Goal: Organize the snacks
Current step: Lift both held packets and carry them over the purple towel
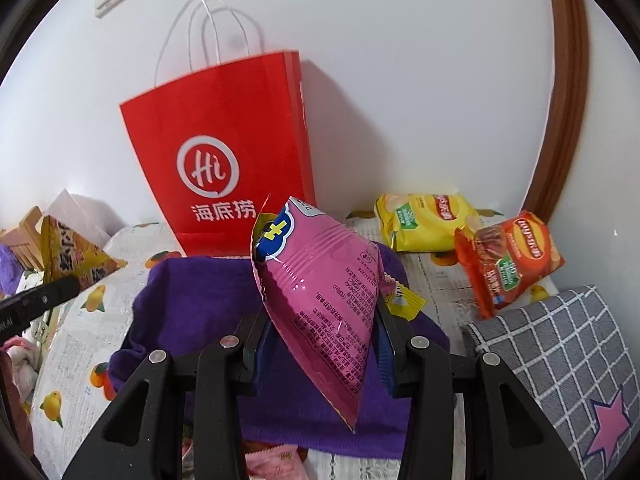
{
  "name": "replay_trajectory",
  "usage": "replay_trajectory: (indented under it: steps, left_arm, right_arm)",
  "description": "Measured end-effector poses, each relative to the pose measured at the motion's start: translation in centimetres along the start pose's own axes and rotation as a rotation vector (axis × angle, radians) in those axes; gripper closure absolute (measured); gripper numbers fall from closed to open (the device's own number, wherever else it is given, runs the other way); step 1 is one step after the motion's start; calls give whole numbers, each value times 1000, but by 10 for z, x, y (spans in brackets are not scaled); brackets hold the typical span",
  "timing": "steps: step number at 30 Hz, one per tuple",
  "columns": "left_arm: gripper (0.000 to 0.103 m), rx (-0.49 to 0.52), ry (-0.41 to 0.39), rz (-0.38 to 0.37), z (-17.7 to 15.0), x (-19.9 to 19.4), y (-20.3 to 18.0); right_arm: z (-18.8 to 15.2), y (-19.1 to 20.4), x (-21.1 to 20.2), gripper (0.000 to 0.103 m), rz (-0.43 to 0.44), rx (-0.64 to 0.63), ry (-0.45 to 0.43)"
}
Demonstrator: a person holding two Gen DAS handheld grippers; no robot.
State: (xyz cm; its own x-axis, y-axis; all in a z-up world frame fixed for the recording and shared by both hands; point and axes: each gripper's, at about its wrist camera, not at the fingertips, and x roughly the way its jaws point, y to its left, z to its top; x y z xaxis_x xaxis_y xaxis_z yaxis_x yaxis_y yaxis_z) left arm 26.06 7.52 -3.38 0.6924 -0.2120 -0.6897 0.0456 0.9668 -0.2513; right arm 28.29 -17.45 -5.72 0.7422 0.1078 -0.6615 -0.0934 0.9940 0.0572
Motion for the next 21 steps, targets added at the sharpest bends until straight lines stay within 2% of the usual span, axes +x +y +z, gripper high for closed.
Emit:
replay_trajectory:
  steps: [12,21]
  left_arm:
    - [84,-39,60,-23,19,65,-3]
    - [84,-52,161,18,8,110,8]
  right_arm:
    - [-7,-23,70,61,44,98,99]
    - [-24,-36,88,60,57,122,153]
